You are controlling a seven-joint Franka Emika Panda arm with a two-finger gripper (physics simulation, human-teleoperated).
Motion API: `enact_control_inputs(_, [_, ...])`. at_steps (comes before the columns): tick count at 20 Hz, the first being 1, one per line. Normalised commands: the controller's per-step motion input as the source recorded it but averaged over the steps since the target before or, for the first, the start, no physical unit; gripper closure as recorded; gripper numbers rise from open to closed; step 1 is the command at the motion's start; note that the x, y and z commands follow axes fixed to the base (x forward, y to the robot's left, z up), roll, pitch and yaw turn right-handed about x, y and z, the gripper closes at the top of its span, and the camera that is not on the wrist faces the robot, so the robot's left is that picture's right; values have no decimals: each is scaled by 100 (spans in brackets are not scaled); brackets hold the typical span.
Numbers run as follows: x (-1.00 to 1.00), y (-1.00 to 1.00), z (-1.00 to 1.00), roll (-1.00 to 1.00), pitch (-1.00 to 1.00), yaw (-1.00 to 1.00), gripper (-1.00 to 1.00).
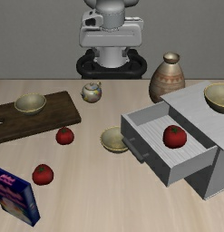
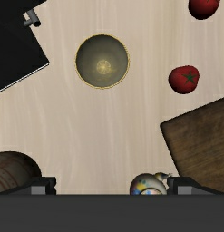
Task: Pick the tomato next to the cutting board and place it on the porcelain bowl on the cutting board
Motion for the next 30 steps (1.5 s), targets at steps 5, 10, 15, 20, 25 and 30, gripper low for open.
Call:
enact_control_inputs(5, [0,-100,0,0,0,0,-100])
enact_control_inputs(10, [0,-100,0,0,0,0,-100])
enact_control_inputs(15, [20,-80,0,0,0,0,-100])
enact_control_inputs(20, [100,0,0,0,0,0,-100])
enact_control_inputs(25, [100,0,0,0,0,0,-100])
enact_control_inputs(30, [0,20,-80,0,0,0,-100])
